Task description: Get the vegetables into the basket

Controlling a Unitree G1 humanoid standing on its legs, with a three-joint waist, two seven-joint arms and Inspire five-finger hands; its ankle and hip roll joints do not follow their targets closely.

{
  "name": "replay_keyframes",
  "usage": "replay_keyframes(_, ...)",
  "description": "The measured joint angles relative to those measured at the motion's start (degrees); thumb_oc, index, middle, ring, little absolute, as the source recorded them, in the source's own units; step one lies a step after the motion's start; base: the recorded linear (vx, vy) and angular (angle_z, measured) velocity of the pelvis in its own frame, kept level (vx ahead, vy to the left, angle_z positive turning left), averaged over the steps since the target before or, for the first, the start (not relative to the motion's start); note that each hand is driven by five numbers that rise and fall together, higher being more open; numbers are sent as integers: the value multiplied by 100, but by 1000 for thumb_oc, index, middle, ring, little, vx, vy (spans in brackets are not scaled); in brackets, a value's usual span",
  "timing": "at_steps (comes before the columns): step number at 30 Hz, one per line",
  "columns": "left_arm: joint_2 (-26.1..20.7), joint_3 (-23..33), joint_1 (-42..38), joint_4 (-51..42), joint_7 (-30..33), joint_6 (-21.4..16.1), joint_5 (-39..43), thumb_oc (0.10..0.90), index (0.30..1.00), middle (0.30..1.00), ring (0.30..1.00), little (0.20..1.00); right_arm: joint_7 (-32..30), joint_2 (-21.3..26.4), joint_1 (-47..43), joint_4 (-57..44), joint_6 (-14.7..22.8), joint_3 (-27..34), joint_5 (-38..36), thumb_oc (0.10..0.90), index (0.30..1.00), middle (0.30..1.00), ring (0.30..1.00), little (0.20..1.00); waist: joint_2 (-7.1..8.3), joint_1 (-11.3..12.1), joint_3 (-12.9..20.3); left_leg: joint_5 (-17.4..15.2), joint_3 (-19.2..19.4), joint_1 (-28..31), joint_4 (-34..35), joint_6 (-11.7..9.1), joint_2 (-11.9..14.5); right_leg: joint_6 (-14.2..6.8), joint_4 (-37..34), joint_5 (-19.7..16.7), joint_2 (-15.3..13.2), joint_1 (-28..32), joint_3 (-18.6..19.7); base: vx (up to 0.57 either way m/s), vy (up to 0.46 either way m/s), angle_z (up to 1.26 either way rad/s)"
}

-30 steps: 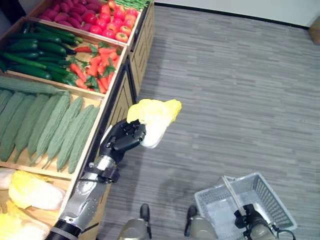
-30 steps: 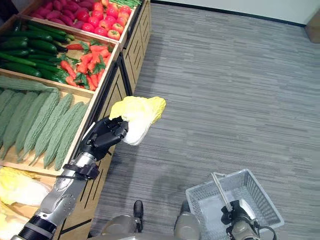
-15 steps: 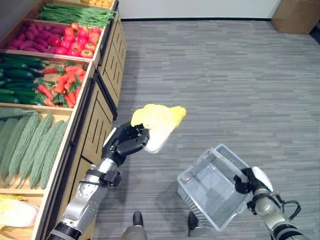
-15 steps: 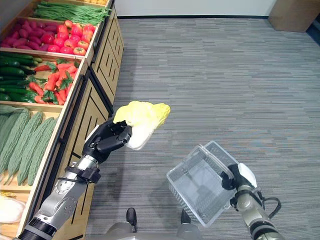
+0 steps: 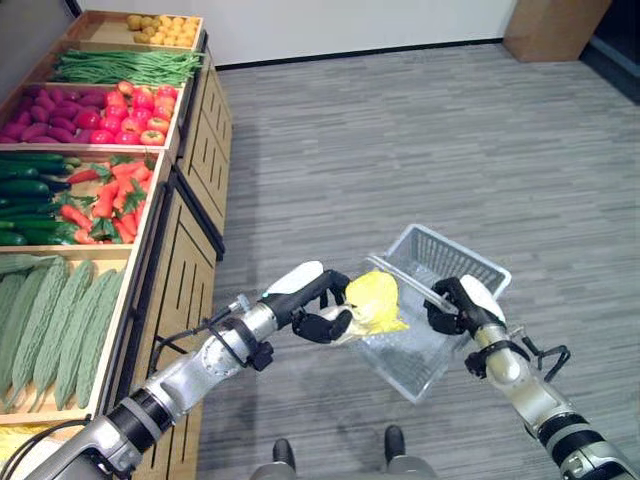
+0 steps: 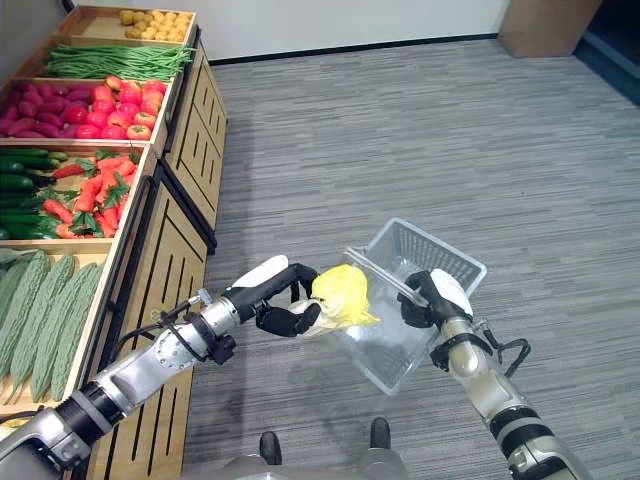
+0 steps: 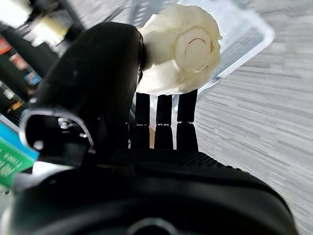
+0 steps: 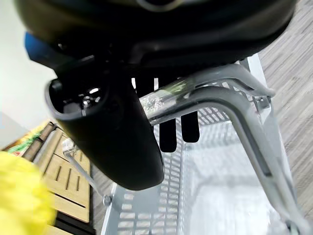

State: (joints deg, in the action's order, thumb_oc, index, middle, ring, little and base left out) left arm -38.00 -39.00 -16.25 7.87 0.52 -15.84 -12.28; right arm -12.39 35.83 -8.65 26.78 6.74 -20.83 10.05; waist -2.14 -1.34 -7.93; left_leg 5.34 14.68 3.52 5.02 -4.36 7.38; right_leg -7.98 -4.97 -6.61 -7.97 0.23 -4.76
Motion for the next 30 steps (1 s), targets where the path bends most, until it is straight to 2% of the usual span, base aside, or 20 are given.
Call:
replay_keyframes(6,490,-367,-22,962,377,8,-1259,400,300,300,300,300,123,-20,-59,-309,82,-238,-114,400,300,300,300,300,55,-46,52,-1,29,5,1,1,-9,-5,0,-26,-5,-20,40,5,3,-2)
replay_keyframes(14,1064,-391,-6,1576,1007,142,-2064,400,300,300,300,300,221,-278,-47,-733,82,-669,-191,400,300,300,300,300,80,-92,60,-1,67,9,2,1,-15,-8,0,-44,-6,-41,87,0,-1,-2)
replay_keyframes(15,1160,-387,-6,1596,1097,196,-2127,547,506,506,506,506,225,-362,-40,-799,83,-688,-208,400,300,300,300,300,91,-101,65,-1,71,9,2,1,-14,-8,0,-45,-4,-47,92,0,0,0)
replay_keyframes(16,1204,-378,-7,1667,1174,229,-2209,900,1000,1000,1000,1000,225,-428,-29,-823,83,-693,-215,400,300,300,300,300,107,-100,75,-1,79,12,2,1,-13,-8,0,-45,-2,-47,97,-5,-5,-3)
replay_keyframes(23,1279,-403,-6,1832,1301,425,-2496,900,1000,1000,1000,1000,225,-575,-14,-897,101,-783,-393,400,300,300,300,300,287,-103,183,-2,110,18,2,3,-15,-9,-1,-45,-5,-59,121,1,-2,-1)
replay_keyframes(28,1115,-339,134,1886,1306,429,-2490,900,1000,1000,1000,1000,221,-507,104,-895,102,-747,-392,400,300,300,300,300,305,-99,195,-2,116,31,2,4,-12,-9,-1,-46,-3,-50,125,-28,-4,-1)
replay_keyframes(30,1104,-59,494,1878,1254,314,-2156,900,1000,1000,1000,1000,212,-491,200,-796,102,-655,-385,400,300,300,300,300,305,-90,195,-4,121,31,2,7,-9,-13,-2,-48,-2,-52,129,-19,2,-1)
